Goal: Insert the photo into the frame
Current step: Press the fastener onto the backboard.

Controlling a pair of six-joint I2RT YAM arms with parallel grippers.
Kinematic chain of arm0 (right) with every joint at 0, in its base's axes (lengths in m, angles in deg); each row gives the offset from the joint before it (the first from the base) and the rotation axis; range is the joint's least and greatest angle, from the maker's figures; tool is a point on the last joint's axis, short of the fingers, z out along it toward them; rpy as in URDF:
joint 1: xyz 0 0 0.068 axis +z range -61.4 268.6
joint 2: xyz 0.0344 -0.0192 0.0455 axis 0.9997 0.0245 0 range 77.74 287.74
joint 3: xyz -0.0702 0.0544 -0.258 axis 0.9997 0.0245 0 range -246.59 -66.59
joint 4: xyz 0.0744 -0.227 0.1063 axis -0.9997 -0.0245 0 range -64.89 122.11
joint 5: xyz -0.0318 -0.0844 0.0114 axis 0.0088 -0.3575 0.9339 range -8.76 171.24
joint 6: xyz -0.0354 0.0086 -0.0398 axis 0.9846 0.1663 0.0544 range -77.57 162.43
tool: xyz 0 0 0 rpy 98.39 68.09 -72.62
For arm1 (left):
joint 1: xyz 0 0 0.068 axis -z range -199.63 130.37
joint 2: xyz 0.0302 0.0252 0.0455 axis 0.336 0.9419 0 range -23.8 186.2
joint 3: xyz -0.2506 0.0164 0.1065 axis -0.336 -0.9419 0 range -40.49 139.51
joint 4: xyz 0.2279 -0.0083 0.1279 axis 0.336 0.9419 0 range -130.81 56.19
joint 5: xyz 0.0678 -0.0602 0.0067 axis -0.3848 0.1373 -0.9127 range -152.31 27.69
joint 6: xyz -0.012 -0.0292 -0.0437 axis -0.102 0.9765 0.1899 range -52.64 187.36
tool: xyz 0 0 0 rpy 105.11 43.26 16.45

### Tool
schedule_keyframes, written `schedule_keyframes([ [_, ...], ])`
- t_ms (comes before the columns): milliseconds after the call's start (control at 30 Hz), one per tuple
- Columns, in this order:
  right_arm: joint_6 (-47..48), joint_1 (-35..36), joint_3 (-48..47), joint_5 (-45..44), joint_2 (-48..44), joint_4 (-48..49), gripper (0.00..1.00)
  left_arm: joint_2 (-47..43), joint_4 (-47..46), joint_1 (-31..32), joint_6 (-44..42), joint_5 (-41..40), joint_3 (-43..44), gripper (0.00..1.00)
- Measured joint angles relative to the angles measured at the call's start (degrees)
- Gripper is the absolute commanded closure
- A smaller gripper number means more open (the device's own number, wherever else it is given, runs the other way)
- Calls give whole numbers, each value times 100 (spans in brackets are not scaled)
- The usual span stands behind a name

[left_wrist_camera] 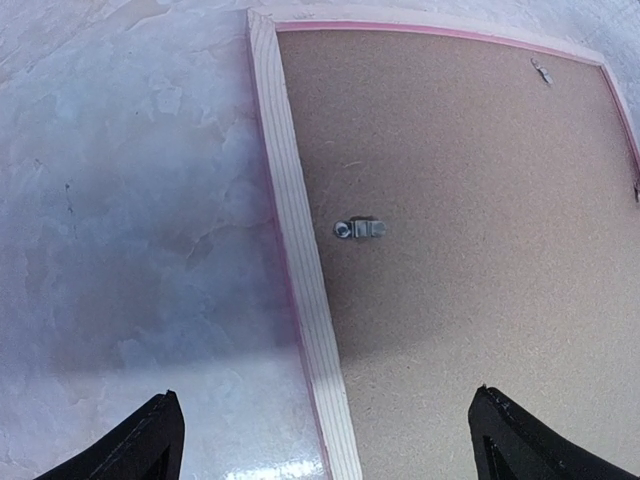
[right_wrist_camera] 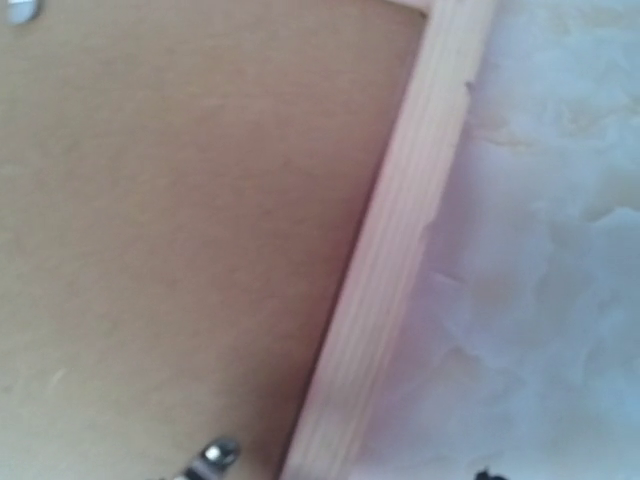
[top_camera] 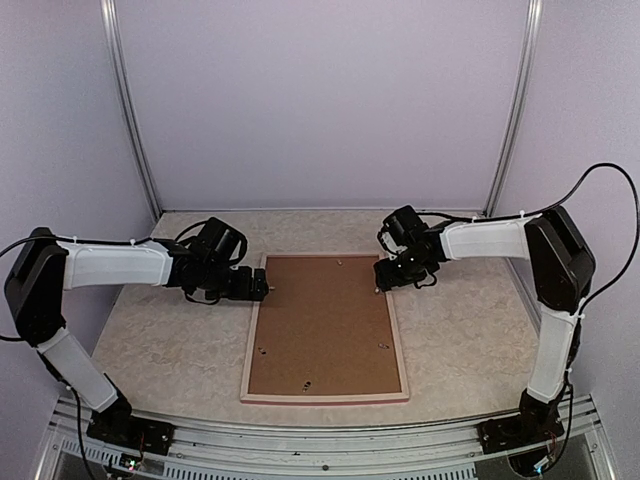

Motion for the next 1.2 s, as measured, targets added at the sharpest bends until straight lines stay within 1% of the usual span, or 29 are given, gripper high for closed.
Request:
schedule_keyframes([
  [233, -179, -186, 15, 452, 144, 181, 36, 55, -9, 0, 0, 37, -9, 2],
  [533, -319, -197, 44, 870, 201, 367, 37, 125, -39, 0, 0, 68, -11, 2],
  [767, -337, -199, 188, 896, 267, 431, 45, 129, -42, 0, 0, 72, -11, 1],
  [1200, -337, -232, 234, 905, 269, 505, 64, 138, -48, 0, 0, 72, -31, 2],
])
